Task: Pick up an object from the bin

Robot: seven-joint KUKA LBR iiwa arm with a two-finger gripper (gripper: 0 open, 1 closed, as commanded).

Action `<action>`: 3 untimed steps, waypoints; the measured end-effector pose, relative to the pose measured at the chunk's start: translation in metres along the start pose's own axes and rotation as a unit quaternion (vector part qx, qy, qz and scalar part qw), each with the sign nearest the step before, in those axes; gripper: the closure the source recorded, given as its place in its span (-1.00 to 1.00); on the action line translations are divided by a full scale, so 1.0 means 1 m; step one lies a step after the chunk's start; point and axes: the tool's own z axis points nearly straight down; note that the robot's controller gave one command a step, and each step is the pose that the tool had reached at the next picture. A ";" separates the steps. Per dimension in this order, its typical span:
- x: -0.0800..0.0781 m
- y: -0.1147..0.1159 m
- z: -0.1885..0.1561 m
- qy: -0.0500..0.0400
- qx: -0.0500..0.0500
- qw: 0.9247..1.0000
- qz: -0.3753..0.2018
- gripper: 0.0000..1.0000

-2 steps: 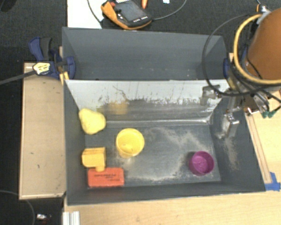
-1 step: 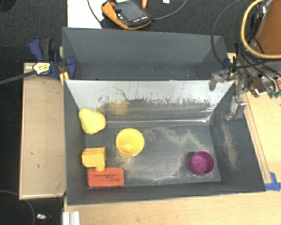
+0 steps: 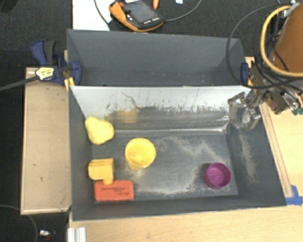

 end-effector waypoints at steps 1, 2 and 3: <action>0.000 0.000 0.000 0.000 0.000 1.000 0.001 1.00; 0.013 0.071 0.043 0.001 -0.002 0.998 0.060 1.00; 0.058 0.073 0.036 -0.002 0.001 0.999 -0.051 1.00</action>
Offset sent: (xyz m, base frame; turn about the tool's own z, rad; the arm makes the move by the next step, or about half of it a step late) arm -0.0382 0.0563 -0.0425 0.1263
